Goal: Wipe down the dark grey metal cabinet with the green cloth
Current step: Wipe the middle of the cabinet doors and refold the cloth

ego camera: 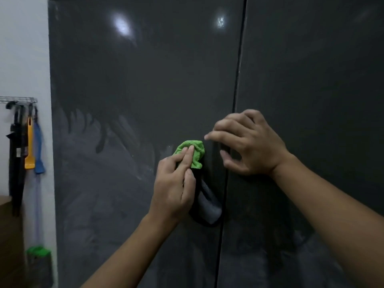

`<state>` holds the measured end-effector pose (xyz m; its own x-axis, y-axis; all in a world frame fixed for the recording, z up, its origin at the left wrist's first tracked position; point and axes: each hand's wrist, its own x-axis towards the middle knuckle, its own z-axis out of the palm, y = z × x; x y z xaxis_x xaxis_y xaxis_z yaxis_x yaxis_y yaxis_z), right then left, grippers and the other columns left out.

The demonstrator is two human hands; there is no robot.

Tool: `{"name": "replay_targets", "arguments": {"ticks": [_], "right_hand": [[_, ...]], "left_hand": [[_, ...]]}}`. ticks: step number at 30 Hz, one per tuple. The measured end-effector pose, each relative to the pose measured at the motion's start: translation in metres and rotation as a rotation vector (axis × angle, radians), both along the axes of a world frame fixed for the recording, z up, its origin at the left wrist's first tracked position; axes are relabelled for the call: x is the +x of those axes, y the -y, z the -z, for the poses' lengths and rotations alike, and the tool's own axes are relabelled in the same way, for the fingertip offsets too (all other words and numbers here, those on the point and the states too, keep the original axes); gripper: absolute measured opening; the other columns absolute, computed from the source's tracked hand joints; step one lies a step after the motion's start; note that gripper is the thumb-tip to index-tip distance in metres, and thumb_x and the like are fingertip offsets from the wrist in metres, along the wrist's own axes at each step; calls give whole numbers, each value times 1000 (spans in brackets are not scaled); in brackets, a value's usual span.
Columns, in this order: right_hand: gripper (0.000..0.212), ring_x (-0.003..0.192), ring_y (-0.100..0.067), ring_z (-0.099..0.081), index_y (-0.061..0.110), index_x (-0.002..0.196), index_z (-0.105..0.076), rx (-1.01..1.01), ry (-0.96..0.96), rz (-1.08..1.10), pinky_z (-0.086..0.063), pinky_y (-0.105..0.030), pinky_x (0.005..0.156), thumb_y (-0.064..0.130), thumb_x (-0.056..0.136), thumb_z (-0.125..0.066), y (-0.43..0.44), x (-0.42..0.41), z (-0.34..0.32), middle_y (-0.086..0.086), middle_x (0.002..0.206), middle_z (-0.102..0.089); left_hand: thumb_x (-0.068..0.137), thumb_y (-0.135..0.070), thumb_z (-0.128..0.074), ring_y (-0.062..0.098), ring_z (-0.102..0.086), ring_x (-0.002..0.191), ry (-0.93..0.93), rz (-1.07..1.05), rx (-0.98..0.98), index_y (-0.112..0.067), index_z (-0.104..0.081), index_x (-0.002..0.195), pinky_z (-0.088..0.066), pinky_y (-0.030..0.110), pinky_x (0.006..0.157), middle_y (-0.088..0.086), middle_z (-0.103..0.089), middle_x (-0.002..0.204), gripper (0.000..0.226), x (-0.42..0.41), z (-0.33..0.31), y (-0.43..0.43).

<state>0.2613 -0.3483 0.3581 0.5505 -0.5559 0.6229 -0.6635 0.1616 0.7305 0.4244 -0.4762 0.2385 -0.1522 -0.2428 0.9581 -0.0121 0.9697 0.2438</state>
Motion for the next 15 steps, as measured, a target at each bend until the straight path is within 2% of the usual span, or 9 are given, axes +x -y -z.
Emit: {"name": "replay_targets", "arguments": {"ticks": [4, 7, 9, 12, 14, 15], "right_hand": [[49, 115, -20, -57, 32, 133, -64, 121, -24, 67, -37, -45, 95, 58, 94, -49, 0, 2, 2, 8, 123, -64], [52, 120, -17, -52, 36, 127, -69, 145, 207, 54, -30, -44, 98, 66, 91, -45, 1, 18, 3, 14, 122, -62], [72, 127, -18, -46, 29, 131, -66, 109, 318, 109, -28, -47, 104, 77, 83, -42, 5, 35, 16, 10, 129, -58], [106, 139, -28, -31, 13, 151, -41, 29, 456, 195, -20, -55, 118, 81, 69, -42, 20, 57, 47, -6, 148, -41], [110, 147, -31, -22, 7, 157, -24, -53, 528, 216, -14, -61, 121, 68, 69, -46, 28, 60, 62, -11, 158, -29], [105, 149, -32, -22, 7, 157, -23, -101, 539, 215, -14, -62, 121, 59, 71, -53, 31, 58, 63, -11, 160, -29]], "left_hand": [[96, -12, -53, 4, -53, 109, -66, 11, 46, -14, -63, 129, -39, 14, 98, -5, -63, 120, 34, 3, -12, 0], [90, -4, -64, 2, -63, 97, -207, 165, 290, -21, -63, 105, -51, 23, 84, -12, -67, 103, 23, 5, -28, -6], [88, -6, -69, 2, -64, 92, -279, 242, 411, -21, -58, 99, -53, 20, 78, -9, -67, 95, 22, 6, -39, -10], [90, -12, -68, 1, -65, 94, -266, 330, 493, -22, -56, 102, -55, 23, 82, -8, -67, 98, 19, 9, -53, -16], [97, -15, -59, 6, -66, 97, -134, 459, 474, -20, -57, 107, -56, 33, 86, -5, -68, 102, 11, 15, -62, -18], [100, -14, -54, 11, -66, 98, -47, 511, 456, -19, -59, 108, -56, 38, 88, -3, -69, 103, 11, 19, -67, -16]]}}
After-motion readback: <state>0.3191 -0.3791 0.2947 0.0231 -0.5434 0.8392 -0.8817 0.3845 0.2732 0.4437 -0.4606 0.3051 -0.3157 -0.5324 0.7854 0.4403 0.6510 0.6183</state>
